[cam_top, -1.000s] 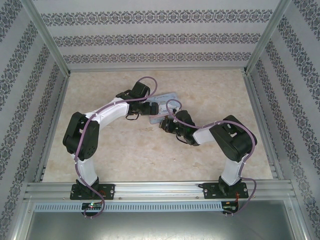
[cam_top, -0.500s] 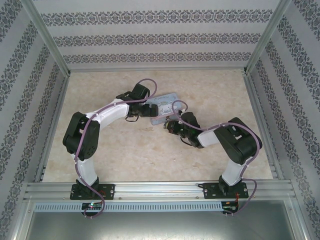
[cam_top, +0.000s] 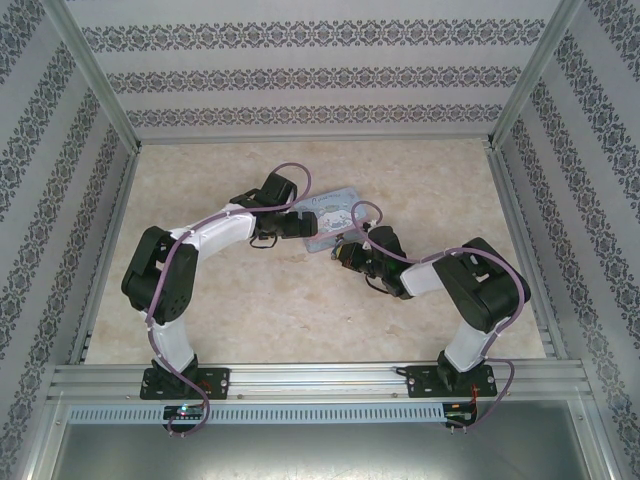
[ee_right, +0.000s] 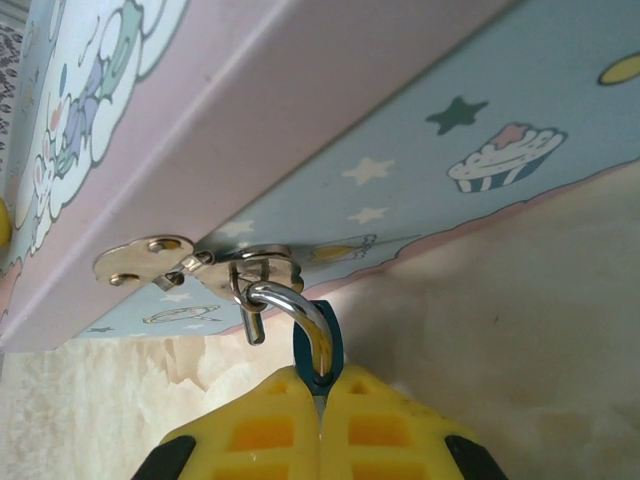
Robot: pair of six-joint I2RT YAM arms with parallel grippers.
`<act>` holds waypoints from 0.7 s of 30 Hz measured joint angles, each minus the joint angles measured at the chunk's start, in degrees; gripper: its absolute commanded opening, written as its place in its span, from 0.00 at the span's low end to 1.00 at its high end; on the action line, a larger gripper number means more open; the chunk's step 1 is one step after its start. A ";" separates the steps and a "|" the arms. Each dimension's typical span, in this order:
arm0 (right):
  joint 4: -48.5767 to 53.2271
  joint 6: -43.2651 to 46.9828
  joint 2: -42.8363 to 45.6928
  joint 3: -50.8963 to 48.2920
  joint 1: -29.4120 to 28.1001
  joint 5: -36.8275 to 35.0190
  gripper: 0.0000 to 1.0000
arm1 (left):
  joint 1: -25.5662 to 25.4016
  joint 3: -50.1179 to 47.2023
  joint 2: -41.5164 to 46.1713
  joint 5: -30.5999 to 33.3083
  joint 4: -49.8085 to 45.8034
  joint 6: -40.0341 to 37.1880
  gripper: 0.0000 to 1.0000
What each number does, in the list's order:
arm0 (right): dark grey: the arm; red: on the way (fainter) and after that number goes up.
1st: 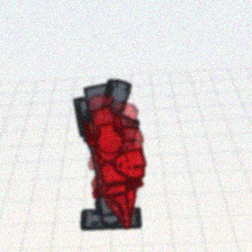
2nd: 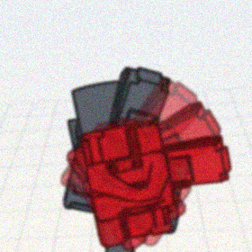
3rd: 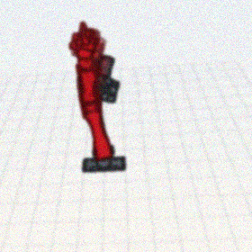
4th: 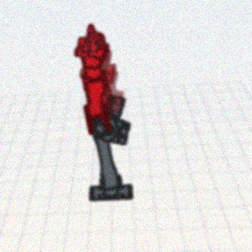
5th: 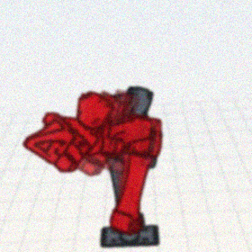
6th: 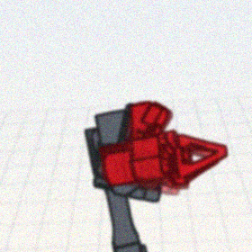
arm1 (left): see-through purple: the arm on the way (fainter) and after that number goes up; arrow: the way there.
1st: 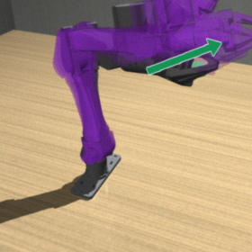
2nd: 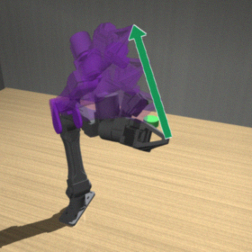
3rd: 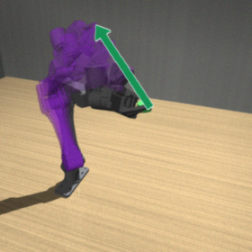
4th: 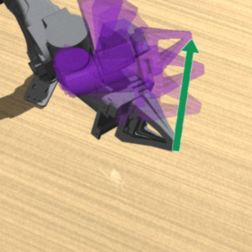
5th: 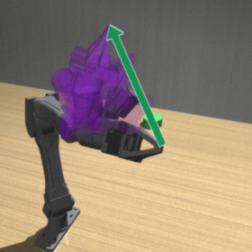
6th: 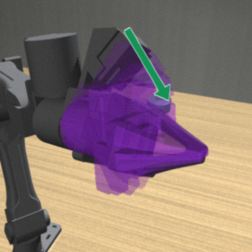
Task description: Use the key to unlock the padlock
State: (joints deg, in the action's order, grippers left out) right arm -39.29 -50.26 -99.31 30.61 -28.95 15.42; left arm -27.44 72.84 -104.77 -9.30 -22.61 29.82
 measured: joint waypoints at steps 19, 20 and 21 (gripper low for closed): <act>-18.78 -14.82 -7.48 -3.52 1.55 3.76 0.00 | -3.58 0.20 0.26 9.05 0.35 -1.46 1.00; -19.74 -15.56 -7.85 -3.72 1.60 3.89 0.00 | -3.67 0.20 0.26 9.22 0.35 -1.53 1.00; -20.79 -16.22 -8.26 -3.91 1.68 4.04 0.00 | -3.69 0.20 0.26 9.42 0.35 -1.57 1.00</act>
State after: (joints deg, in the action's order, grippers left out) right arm -60.07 -66.48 -107.57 26.70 -27.27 19.46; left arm -31.14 73.03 -104.51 0.12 -22.26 28.25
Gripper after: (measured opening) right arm 0.064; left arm 0.996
